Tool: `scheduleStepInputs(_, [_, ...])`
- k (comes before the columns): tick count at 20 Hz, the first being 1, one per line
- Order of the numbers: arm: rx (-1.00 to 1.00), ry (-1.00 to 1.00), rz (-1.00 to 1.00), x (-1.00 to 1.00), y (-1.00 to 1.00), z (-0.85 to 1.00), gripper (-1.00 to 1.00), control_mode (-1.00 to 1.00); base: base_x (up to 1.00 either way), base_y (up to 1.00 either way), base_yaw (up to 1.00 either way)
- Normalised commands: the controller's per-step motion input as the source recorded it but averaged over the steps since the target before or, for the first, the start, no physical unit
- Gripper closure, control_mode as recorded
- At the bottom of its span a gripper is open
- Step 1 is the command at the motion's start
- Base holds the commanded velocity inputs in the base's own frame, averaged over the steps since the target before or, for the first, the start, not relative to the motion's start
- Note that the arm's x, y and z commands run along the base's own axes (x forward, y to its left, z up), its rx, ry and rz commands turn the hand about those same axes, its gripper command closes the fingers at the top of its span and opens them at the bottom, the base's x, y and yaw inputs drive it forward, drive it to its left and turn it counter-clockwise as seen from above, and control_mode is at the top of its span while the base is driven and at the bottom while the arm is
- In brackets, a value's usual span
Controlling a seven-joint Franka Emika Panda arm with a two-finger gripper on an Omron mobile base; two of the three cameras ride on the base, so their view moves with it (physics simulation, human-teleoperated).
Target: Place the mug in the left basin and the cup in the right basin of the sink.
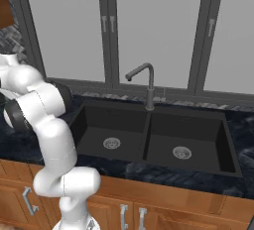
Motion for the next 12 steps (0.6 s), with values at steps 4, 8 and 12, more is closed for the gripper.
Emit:
scheduleStepInputs(4, [0.0, -0.09, -0.06, 0.22, 0.04, -0.15, -1.0, -1.0, 0.0, 0.0, 0.0])
scheduleStepInputs(8, [0.0, -0.04, -0.08, 0.26, 0.12, -0.06, -1.0, -1.0, 0.0, 0.0, 0.0])
scheduleStepInputs(12, [0.0, 0.0, -0.06, 0.24, 0.19, -0.01, -1.0, -1.0, 0.0, 0.0, 0.0])
